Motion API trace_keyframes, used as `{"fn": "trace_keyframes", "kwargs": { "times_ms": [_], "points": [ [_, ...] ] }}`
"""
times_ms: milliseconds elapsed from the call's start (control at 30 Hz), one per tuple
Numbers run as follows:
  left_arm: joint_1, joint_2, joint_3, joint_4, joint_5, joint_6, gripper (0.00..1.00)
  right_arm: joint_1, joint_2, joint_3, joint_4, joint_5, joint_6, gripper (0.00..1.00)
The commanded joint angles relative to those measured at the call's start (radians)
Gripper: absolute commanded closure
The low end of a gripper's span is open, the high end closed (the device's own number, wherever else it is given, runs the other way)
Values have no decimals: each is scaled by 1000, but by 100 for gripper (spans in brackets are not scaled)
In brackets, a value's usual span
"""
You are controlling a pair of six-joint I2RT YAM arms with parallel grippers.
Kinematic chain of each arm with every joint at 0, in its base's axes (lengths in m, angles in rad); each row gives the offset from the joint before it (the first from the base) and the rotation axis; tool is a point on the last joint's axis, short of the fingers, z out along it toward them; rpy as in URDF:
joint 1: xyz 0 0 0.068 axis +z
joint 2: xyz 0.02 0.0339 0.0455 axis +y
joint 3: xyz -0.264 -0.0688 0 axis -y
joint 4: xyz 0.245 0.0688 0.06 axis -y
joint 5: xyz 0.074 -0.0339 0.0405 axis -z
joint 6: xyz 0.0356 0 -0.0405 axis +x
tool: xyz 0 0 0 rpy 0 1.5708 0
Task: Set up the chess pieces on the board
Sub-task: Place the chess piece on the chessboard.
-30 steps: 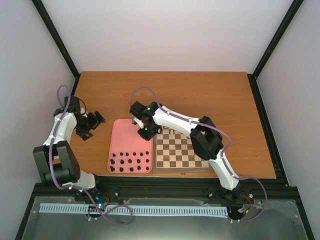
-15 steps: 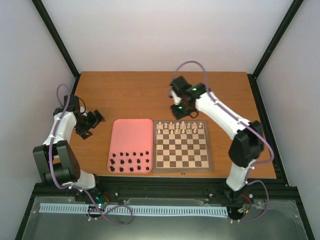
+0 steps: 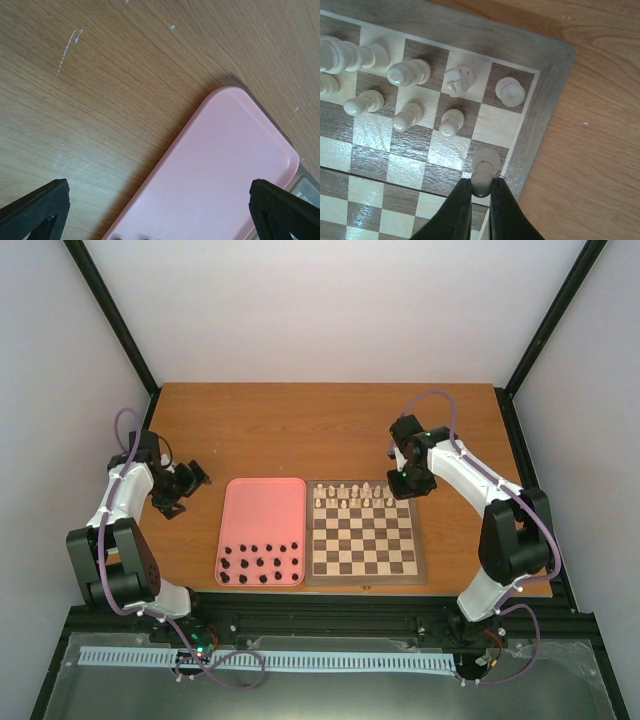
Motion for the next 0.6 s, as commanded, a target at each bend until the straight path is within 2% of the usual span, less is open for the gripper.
{"fn": "trace_keyframes", "kwargs": {
  "times_ms": [0,567],
  "points": [
    [2,-2,37,-13,-3,16,0,0,-3,-43,56,-22,-12,96],
    [2,-3,40,-19,-3,18,0,-5,70,-78,109,23,-6,95]
  ]
}}
